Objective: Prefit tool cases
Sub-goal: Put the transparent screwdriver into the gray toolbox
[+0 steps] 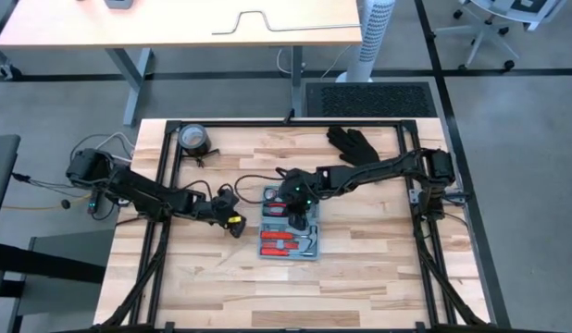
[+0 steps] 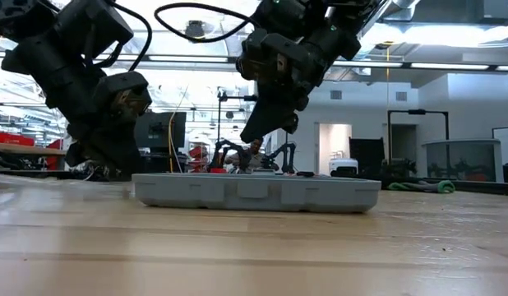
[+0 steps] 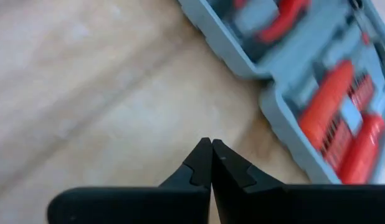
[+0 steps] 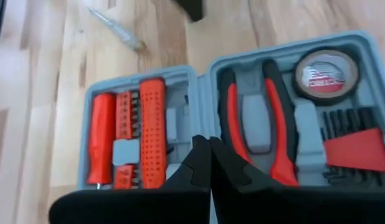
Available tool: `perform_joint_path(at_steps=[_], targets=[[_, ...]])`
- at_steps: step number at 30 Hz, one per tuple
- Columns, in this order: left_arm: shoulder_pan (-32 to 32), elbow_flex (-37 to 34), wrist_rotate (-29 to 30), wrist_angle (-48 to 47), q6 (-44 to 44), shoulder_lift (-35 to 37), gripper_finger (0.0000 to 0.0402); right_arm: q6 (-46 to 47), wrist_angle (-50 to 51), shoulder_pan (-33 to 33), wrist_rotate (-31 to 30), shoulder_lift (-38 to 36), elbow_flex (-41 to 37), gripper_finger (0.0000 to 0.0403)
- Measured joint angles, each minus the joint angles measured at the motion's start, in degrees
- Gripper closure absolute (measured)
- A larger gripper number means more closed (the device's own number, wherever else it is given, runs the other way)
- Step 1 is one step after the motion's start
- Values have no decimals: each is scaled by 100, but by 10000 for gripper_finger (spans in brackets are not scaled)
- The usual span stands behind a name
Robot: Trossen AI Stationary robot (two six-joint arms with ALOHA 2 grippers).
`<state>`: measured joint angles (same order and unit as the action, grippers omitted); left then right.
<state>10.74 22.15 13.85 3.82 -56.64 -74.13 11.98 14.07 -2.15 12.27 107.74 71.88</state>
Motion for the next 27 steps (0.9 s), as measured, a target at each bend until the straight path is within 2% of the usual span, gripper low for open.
perform_joint_path(at_steps=[5, 9, 13, 18, 24, 27], targets=[[565, 0, -95, -72, -120, 38, 401, 515, -275, 51, 0, -65, -236, 399], [1104, 11, 286, -416, -632, 486, 401, 853, -755, 48, 2, -354, -704, 399], [1516, 10, 338, -816, -1215, 978, 402, 919, -957, -63, -38, -750, -1127, 390], [1656, 56, 295, -925, -1582, 1107, 401, 910, -1041, -185, -170, -1083, -1363, 337], [1618, 480, 341, -1004, -1074, 742, 401, 1126, -1037, -432, -183, -1116, -1497, 264], [1562, 958, 342, -1765, -764, 524, 402, 1303, -1199, -612, 18, -1116, -1513, 235]])
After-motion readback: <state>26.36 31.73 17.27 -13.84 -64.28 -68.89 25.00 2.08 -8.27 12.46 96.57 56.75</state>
